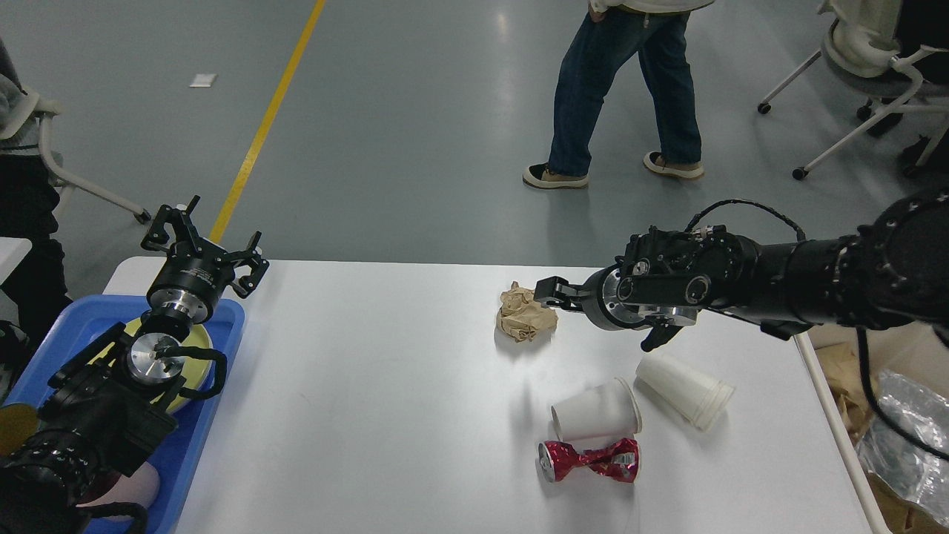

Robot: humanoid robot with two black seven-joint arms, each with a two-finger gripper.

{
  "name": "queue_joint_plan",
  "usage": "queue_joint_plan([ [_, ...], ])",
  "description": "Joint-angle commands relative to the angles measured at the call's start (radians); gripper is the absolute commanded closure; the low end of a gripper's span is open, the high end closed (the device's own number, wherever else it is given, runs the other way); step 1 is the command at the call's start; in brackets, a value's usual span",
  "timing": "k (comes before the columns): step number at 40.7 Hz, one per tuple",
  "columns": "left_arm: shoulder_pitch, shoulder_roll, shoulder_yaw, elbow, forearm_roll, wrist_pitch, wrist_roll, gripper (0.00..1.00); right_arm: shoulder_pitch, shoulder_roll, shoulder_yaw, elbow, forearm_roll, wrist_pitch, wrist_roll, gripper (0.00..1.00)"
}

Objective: Tidy desktop

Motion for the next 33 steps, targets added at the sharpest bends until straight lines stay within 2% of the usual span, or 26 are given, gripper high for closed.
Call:
queue_joint_plan([
  [1,0.000,0.000,0.000,0.000,0.000,0.000,0.000,0.02,-0.148,0.066,0.060,-0.187,0.007,-0.043,0.004,0.00],
  [9,0.000,0.000,0.000,0.000,0.000,0.000,0.000,0.02,-0.289,0.141,0.253,-0.368,0.007,-0.055,0.004,0.00],
  [15,0.000,-0.001,-0.002,0.000,0.000,0.000,0.000,0.02,-0.366,0.244,0.302,-0.539,0.007,-0.098,0.004,0.00],
  [33,0.000,-0.001,0.000,0.000,0.000,0.000,0.000,0.02,-0.436,0.257,0.466,-0.565,0.013,-0.121,0.004,0.00],
])
